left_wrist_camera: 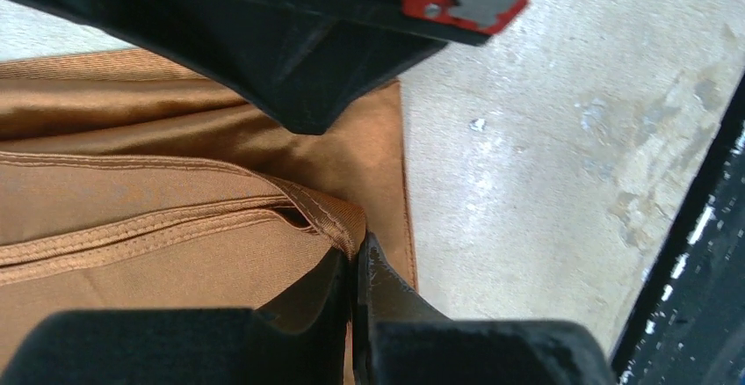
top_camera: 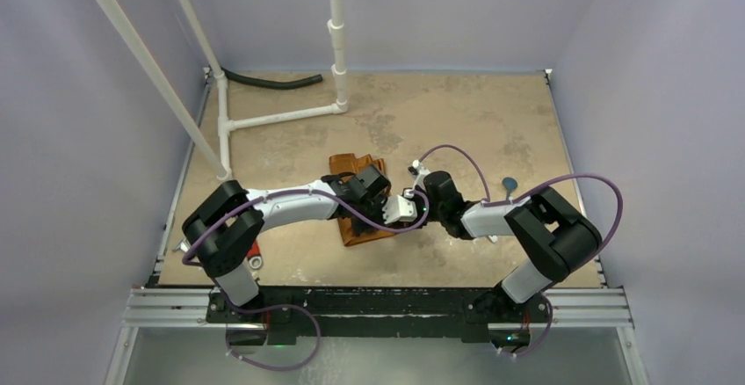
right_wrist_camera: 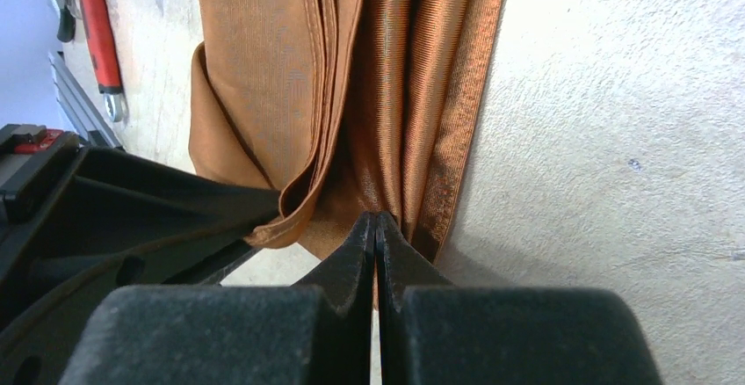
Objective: Fold the napkin into a case and place the utensils inside
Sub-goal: Rotate the 2/3-rectangle-folded napkin from the center of the board.
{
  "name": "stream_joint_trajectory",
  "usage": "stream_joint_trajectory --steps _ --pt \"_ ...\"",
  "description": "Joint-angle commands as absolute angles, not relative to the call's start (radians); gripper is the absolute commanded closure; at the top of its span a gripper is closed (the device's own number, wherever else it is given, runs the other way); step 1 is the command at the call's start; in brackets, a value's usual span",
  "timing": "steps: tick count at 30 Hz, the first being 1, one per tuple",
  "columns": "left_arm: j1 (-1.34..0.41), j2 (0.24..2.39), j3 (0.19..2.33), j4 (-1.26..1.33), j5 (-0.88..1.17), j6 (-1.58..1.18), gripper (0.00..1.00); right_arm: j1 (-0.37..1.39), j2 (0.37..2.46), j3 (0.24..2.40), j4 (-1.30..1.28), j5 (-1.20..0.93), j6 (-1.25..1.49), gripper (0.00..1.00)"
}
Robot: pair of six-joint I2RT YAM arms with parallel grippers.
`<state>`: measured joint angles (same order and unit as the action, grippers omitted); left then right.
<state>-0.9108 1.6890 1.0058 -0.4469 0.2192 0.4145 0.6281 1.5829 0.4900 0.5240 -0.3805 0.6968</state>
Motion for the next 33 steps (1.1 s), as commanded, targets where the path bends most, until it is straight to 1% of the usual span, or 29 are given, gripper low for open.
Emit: stream_joint_trajectory --steps 1,10,15,22,24,25,27,29,30,31,33 --pt "-0.919 1.639 1.022 -0.511 0.314 0.45 1.0 0.63 1.608 0.499 0.518 -0.335 0.7 1.0" --pt "-0.945 1.631 0.961 -0.607 0.374 0.518 1.0 0.629 1.582 0.484 0.514 -0.311 0.724 1.0" --pt "-0.942 1.604 0.919 -0.622 0.319 0.523 1.0 0.629 1.554 0.479 0.498 -0.293 0.73 1.0" --pt "-0.919 1.545 0.903 -0.568 0.226 0.464 0.99 0.629 1.536 0.483 0.483 -0.298 0.727 1.0" --pt "-0.918 1.542 0.919 -0.568 0.216 0.437 0.92 0.629 1.521 0.502 0.468 -0.303 0.721 1.0" --pt "-0.918 1.543 0.929 -0.575 0.215 0.423 0.86 0.629 1.512 0.517 0.455 -0.302 0.715 1.0" --pt "-0.916 1.542 0.964 -0.597 0.241 0.397 0.66 0.629 1.501 0.551 0.432 -0.299 0.706 1.0" --pt "-0.914 1.528 1.006 -0.625 0.289 0.37 0.5 0.629 1.5 0.592 0.407 -0.297 0.695 1.0" --pt "-0.912 1.515 1.028 -0.642 0.32 0.366 0.37 0.629 1.5 0.608 0.4 -0.298 0.692 1.0" --pt "-0.912 1.501 1.041 -0.655 0.34 0.363 0.32 0.629 1.501 0.621 0.396 -0.3 0.686 1.0" --pt "-0.9 1.466 1.066 -0.676 0.37 0.358 0.3 0.629 1.508 0.649 0.376 -0.301 0.667 1.0"
